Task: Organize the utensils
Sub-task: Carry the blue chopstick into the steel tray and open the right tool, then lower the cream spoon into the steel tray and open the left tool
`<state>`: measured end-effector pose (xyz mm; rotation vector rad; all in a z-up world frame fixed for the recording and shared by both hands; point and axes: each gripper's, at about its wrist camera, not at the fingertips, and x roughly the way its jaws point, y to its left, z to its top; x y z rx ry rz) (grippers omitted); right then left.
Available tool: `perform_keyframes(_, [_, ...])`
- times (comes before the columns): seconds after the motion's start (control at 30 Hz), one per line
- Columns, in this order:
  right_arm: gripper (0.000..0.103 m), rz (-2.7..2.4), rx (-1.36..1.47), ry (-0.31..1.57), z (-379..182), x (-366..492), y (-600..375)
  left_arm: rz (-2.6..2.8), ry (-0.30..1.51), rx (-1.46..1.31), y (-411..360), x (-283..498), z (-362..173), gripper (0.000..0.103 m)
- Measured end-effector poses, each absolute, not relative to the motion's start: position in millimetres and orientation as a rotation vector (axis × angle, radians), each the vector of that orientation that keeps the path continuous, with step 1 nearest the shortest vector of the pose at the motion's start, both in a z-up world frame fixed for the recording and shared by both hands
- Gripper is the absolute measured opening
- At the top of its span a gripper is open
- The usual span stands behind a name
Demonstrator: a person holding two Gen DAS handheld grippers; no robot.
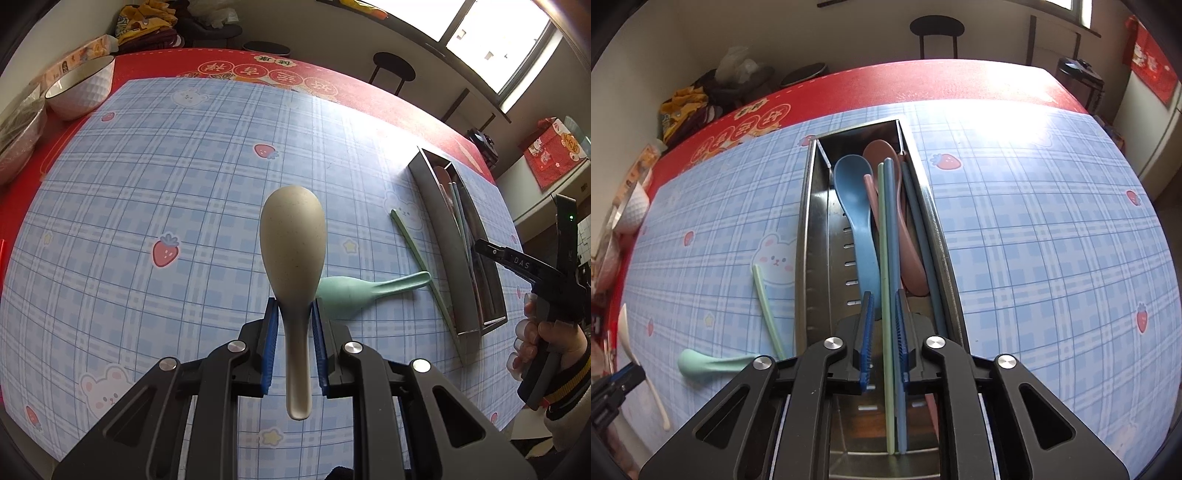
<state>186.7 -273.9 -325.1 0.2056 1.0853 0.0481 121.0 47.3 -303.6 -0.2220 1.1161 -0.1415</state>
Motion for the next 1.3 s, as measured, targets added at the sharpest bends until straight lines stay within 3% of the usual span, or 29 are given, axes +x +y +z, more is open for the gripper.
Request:
perform_keyframes(0.07, [0.04, 0.058, 0.221, 1.063, -317, 180, -277, -0.152, 1.117, -0.222, 43, 124, -300, 0.018])
perform_keyframes(0.3, [0.052, 0.101, 0.251, 1.027, -297, 162, -292, -0.253, 1.109, -0.236, 2, 146, -276, 0.018])
perform_keyframes(0.57, [0.052, 0.101, 0.273, 0.995, -284, 148, -326, -0.386, 1.108, -0.243, -83, 187, -261, 0.018])
perform_keyframes(0.83, [0.053, 0.073, 0.297, 1.012, -293, 141, -361, -0.41, 1.183, -0.257, -159, 247, -288, 0.018])
perform_keyframes(1.3, [0.053, 0.031, 0.339, 1.035, -308, 135, -393, -0.358, 1.297, -0.228, -191, 296, -333, 0.018])
